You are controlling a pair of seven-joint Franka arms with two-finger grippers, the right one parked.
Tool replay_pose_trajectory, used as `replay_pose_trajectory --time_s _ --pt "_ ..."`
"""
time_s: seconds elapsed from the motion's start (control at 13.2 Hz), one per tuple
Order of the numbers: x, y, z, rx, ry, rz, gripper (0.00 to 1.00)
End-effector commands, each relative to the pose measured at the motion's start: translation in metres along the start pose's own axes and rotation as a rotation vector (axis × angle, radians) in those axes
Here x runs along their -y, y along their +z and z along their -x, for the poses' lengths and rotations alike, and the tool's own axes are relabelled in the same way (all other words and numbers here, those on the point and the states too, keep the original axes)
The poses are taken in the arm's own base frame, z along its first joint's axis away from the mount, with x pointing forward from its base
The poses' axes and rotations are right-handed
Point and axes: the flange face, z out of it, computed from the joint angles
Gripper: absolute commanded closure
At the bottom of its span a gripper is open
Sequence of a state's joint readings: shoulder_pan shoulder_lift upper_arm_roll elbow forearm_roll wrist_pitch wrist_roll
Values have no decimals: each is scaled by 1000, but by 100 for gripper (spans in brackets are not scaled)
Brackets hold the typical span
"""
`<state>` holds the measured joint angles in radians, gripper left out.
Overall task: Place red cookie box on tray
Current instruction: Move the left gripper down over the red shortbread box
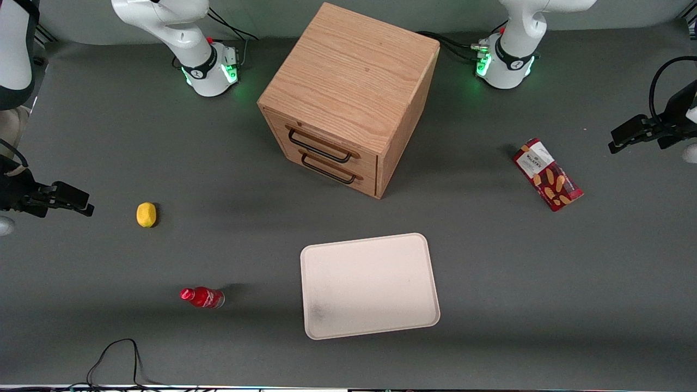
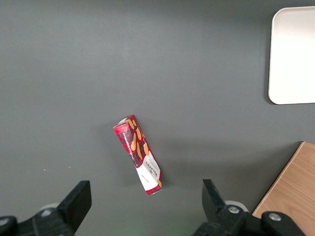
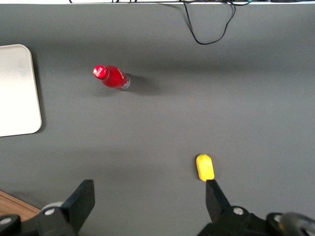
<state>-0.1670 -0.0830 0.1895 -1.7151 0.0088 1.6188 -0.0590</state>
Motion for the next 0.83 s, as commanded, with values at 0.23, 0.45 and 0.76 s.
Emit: replay_pose_trajectory --time_s 0.23,0.45,0.76 --pt "-1 -5 -5 -1 12 2 0" --pt "7 28 -1 82 -6 -8 0" --pt "41 103 10 181 -244 -20 0"
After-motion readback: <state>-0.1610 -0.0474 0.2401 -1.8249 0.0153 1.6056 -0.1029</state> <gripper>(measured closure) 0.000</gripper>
